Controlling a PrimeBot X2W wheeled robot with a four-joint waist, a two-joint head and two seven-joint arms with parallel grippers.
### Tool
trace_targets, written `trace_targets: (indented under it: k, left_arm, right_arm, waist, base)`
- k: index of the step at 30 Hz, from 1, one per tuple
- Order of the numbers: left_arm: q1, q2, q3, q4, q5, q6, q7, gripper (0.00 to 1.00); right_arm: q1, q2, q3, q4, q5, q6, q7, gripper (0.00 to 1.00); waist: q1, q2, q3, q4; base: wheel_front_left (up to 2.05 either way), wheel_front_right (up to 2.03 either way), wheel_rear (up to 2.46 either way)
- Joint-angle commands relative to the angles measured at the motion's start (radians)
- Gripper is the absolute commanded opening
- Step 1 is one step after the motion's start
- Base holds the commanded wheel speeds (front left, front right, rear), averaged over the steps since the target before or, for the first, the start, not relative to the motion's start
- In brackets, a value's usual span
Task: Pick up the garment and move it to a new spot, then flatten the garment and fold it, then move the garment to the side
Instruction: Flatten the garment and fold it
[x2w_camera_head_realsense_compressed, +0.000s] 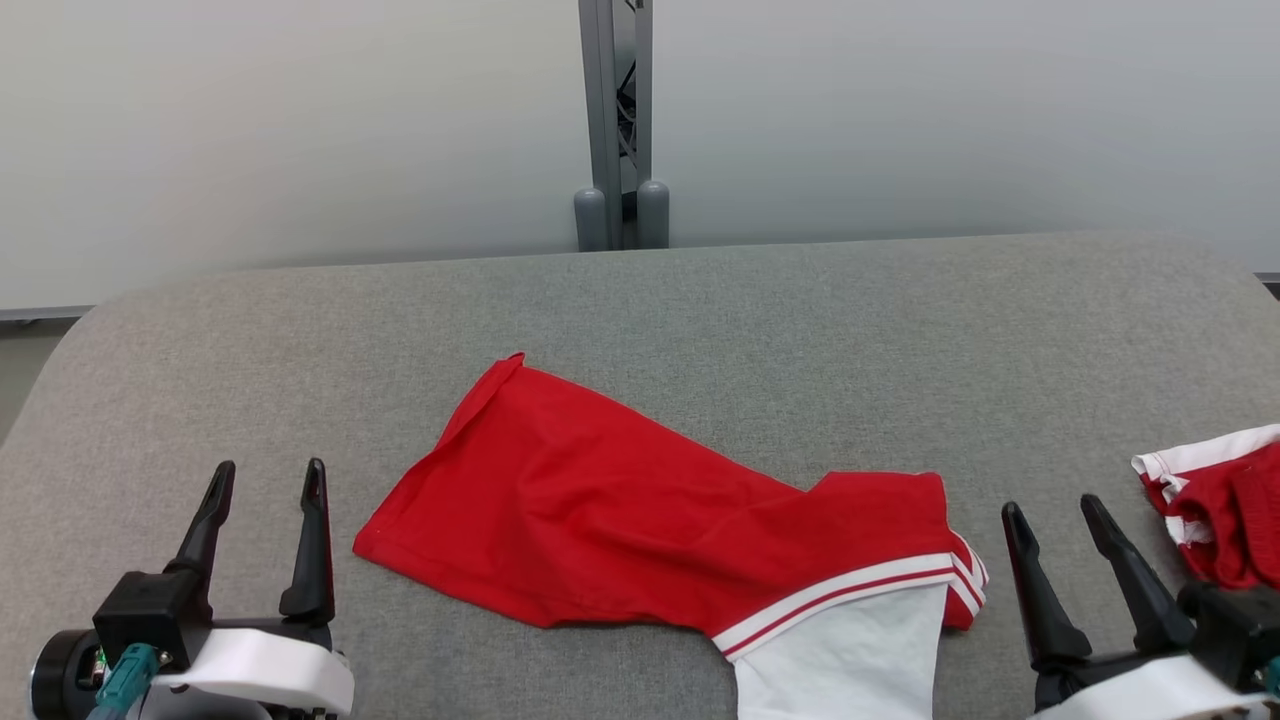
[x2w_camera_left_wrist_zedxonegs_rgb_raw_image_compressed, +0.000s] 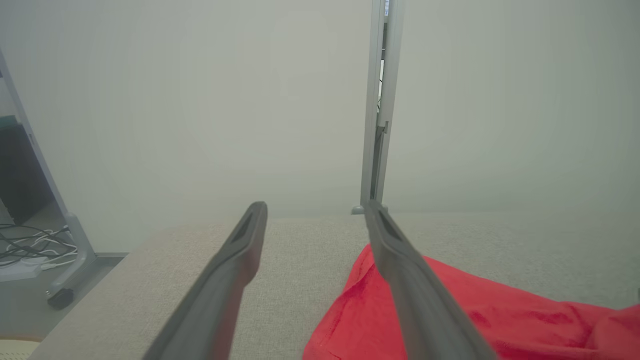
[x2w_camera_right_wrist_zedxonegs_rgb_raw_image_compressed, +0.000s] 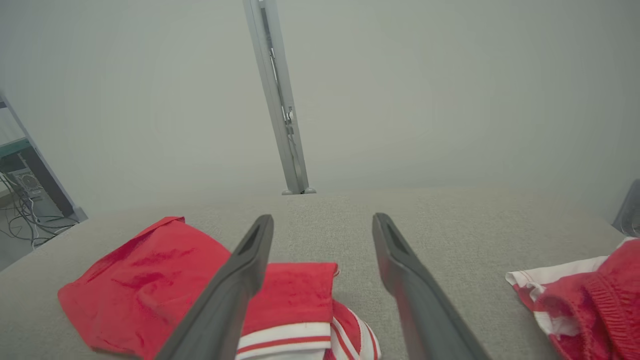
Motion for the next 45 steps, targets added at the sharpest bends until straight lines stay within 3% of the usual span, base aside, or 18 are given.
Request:
trace_targets:
  k: [1, 18, 30, 45]
  left_arm:
    - [0.012, 0.012, -0.001, -0.003, 0.008, 0.006, 0.005, 1.0]
    - [0.021, 0.026, -0.019, -0.012, 0.003, 0.015, 0.036, 1.0]
    - [0.0, 0.023, -0.098, 0.078, -0.088, -0.07, 0.244, 1.0]
    - [-0.222, 0.05, -0.109, 0.282, -0.146, -0.193, 0.314, 1.0]
  right_arm:
    - [0.021, 0.0, -0.007, -0.009, -0.009, 0.0, 0.004, 1.0]
    - [0.057, 0.001, 0.007, -0.006, 0.02, 0.0, 0.01, 1.0]
    - [0.159, 0.0, 0.06, 0.082, 0.096, 0.0, 0.082, 1.0]
    - [0.079, 0.0, 0.135, 0.221, 0.098, 0.0, 0.088, 1.0]
  waist:
    - [0.0, 0.0, -0.004, -0.004]
    - [0.0, 0.0, -0.021, 0.0]
    - [0.0, 0.0, 0.015, 0.001]
    - [0.0, 0.0, 0.187, -0.004]
  base:
    - [0.0, 0.0, 0.0]
    - [0.0, 0.0, 0.0]
    - [0.0, 0.0, 0.0]
    - [0.0, 0.0, 0.0]
